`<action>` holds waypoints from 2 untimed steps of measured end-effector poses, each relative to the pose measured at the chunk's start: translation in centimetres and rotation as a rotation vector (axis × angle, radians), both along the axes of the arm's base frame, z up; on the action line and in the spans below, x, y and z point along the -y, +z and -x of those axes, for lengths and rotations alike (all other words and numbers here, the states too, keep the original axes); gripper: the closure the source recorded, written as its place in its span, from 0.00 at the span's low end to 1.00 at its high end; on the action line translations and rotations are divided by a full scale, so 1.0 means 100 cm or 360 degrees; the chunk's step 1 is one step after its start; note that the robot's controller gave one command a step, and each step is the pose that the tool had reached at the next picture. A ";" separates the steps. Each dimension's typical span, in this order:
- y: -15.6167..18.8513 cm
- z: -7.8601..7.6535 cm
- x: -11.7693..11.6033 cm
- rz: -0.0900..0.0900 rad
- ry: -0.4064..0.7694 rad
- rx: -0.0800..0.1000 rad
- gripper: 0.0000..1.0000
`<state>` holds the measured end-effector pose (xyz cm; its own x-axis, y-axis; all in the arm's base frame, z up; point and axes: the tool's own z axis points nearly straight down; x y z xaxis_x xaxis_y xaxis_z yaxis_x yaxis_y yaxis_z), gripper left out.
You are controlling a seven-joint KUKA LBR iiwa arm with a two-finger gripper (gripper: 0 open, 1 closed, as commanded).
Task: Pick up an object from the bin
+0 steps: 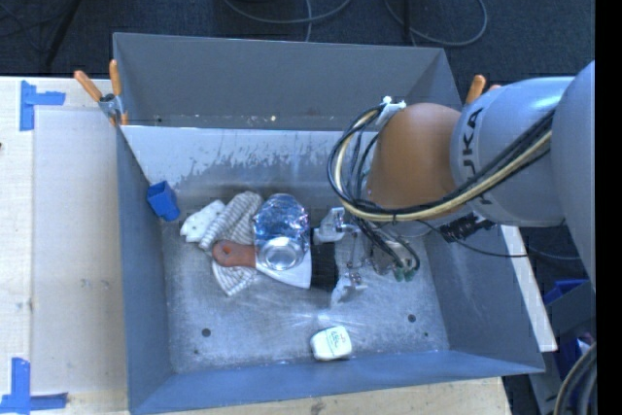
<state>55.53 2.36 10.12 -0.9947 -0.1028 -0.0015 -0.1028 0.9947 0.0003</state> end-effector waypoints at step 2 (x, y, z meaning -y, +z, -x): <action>-0.019 -0.002 -0.013 -0.0001 -0.0249 -0.0008 1.00</action>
Offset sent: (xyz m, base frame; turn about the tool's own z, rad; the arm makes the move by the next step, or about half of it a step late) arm 0.0127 -0.0165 -0.0312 -0.4673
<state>55.76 3.63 8.26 -0.9986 0.0536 0.0038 0.0536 0.9986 0.0007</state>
